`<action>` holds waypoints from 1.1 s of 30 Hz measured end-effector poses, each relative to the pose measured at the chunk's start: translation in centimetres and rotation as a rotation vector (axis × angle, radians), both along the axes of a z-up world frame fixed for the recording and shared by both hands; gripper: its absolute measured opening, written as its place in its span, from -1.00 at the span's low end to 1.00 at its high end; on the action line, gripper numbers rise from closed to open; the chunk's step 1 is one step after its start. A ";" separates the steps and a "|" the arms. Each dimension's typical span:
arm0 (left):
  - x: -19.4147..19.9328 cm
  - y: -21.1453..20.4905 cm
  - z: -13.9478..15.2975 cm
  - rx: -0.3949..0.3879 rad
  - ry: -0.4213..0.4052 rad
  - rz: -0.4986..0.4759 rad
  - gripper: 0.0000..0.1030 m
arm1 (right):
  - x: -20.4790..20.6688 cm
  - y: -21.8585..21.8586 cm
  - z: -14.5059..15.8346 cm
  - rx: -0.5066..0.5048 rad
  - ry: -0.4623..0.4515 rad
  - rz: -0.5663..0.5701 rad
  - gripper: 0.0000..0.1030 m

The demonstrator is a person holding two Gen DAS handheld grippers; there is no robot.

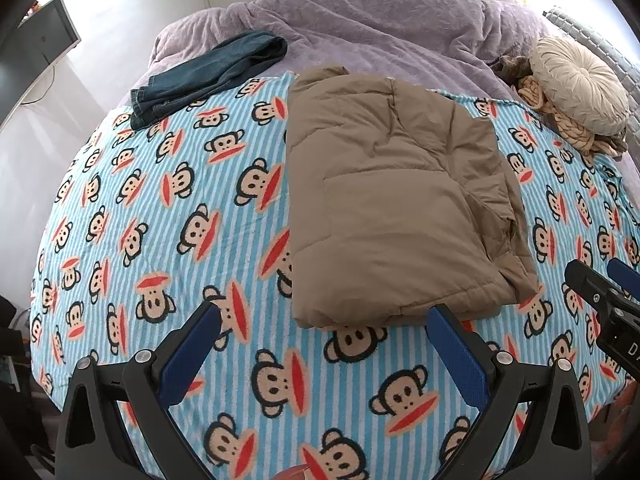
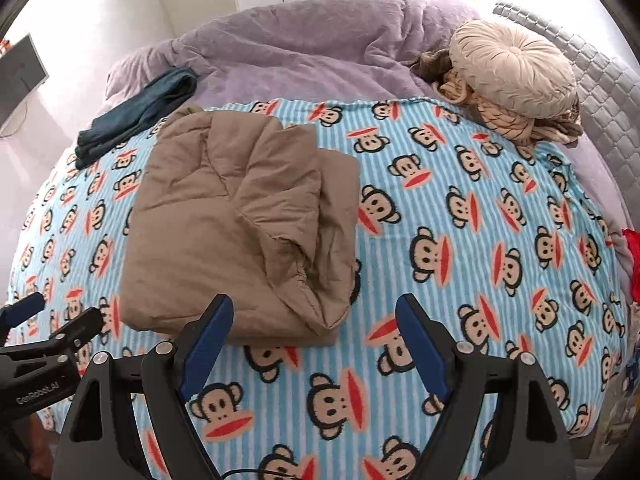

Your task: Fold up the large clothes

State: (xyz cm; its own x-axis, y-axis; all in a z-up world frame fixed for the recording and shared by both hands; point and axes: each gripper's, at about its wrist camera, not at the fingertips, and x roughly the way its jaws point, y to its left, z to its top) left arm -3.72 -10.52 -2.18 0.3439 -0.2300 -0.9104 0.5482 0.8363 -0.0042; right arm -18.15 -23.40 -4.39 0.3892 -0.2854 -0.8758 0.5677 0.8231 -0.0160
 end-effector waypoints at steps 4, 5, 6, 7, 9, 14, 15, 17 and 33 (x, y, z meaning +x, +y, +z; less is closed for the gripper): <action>0.1 0.0 0.1 0.001 0.000 0.004 1.00 | 0.1 0.3 0.3 -0.014 0.006 0.010 0.66; 0.1 0.0 0.1 -0.001 0.001 0.006 1.00 | 0.2 0.4 0.3 -0.014 0.008 0.011 0.66; 0.1 0.0 0.2 -0.002 0.001 0.008 1.00 | 0.3 0.4 0.4 -0.014 0.011 0.014 0.66; 0.1 0.1 0.2 -0.003 0.001 0.009 1.00 | 0.2 0.5 0.3 -0.015 0.011 0.012 0.66; 0.2 0.1 0.1 -0.003 0.004 0.012 1.00 | 0.4 0.7 0.4 -0.016 0.019 0.020 0.66; 0.3 0.1 0.1 0.000 0.001 0.013 1.00 | 0.9 0.8 0.6 -0.017 0.027 0.033 0.66; 0.3 0.1 0.1 0.000 0.000 0.015 1.00 | 1.0 0.9 0.6 -0.016 0.027 0.035 0.66; 0.4 0.2 0.1 0.000 0.000 0.022 1.00 | 1.2 0.8 0.6 -0.015 0.029 0.038 0.66; 1.1 0.5 -0.3 0.011 0.007 0.054 1.00 | 1.5 0.4 0.3 -0.002 0.047 0.036 0.66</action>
